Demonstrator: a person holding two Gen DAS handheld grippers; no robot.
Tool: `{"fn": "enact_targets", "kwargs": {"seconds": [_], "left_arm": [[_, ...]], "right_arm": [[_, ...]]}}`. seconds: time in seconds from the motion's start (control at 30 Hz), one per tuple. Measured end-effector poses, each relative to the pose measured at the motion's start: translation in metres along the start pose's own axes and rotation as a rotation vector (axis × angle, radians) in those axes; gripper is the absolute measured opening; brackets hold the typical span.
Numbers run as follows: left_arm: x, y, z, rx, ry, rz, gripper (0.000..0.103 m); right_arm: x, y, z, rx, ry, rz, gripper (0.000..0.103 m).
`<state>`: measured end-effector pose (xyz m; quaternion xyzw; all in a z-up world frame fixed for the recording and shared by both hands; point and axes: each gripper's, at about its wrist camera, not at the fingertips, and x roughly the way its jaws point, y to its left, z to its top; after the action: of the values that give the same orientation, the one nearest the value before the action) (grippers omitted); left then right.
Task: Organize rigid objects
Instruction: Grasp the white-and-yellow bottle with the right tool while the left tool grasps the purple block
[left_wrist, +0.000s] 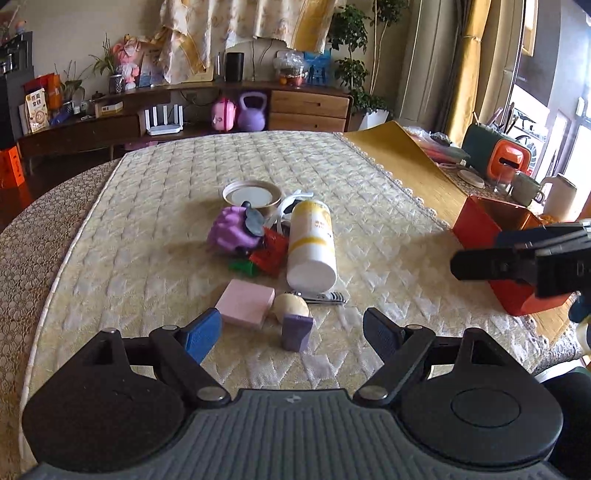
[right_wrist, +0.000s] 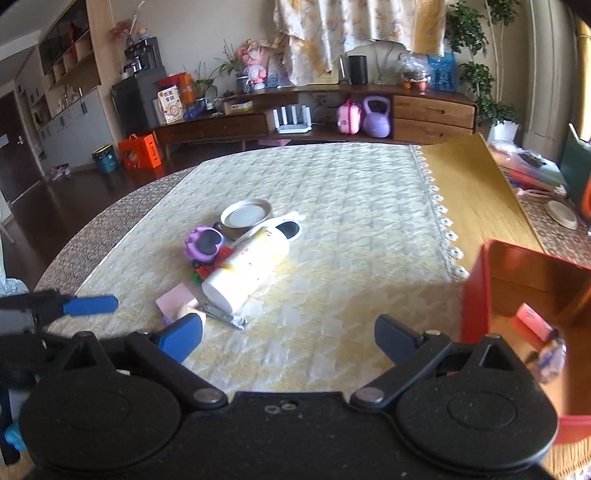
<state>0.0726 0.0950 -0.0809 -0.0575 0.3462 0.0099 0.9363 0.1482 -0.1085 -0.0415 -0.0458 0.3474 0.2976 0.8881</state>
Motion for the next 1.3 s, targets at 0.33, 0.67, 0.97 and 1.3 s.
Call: {"fn": "enact_targets", "kwargs": {"seconds": [0.33, 0.67, 0.97, 1.3], "left_arm": [[0.021, -0.004, -0.009, 0.011, 0.01, 0.0, 0.084], [0.035, -0.006, -0.015, 0.03, 0.005, 0.008, 0.083], [0.039, -0.011, -0.018, 0.062, -0.018, 0.011, 0.076], [0.05, -0.016, -0.02, 0.109, -0.005, 0.022, 0.05]], "right_arm": [[0.043, 0.02, 0.029, -0.074, 0.036, -0.006, 0.1], [0.092, 0.027, 0.046, -0.056, 0.11, -0.027, 0.097], [0.126, 0.032, 0.052, -0.032, 0.176, -0.018, 0.089], [0.144, 0.02, 0.049, 0.081, 0.241, 0.033, 0.079]]}}
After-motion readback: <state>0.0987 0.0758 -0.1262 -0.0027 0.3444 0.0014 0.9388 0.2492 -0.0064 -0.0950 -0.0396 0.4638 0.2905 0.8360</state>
